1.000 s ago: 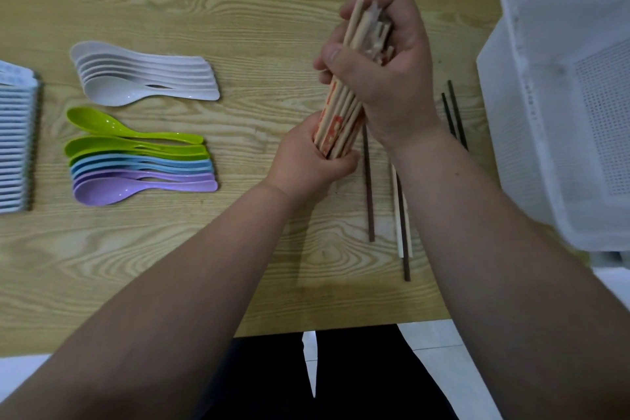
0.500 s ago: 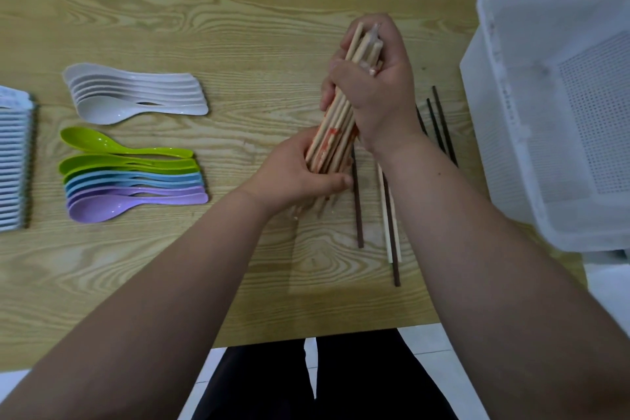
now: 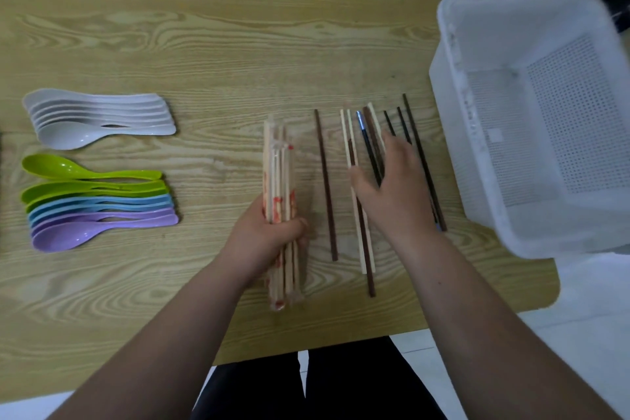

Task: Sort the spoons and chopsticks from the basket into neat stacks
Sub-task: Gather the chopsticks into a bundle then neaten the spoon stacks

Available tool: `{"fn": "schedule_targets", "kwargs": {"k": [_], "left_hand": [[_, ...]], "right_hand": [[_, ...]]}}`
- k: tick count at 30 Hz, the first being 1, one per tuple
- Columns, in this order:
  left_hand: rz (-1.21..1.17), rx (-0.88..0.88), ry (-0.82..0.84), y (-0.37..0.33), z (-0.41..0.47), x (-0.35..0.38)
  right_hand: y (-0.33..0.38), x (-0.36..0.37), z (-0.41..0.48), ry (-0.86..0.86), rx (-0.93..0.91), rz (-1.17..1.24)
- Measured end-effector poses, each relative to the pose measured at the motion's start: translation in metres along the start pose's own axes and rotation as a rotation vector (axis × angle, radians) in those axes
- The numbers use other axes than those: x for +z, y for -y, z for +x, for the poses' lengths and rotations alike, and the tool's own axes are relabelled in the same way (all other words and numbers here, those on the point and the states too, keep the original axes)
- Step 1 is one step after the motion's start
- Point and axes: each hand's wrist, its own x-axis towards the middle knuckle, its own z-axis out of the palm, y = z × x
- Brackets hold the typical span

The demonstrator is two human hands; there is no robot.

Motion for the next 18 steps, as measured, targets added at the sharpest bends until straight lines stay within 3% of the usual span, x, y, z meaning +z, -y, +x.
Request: {"fn": "schedule_targets", "kwargs": {"k": [4, 13, 18], "left_hand": [[-0.118, -0.055, -0.073, 0.004, 0.002, 0.001], [-0.249, -0.067, -0.068, 0.0, 0.008, 0.003], [-0.174, -0.085, -0.067, 0.0, 0.006, 0.001]], "right_hand": [[-0.042, 0.003, -0.001, 0.142, 0.225, -0.242], [-0.047, -0.002, 0.009, -0.004, 0.208, -0.336], [-0.045, -0.008, 0.004, -0.071, 0.159, -0.232]]}}
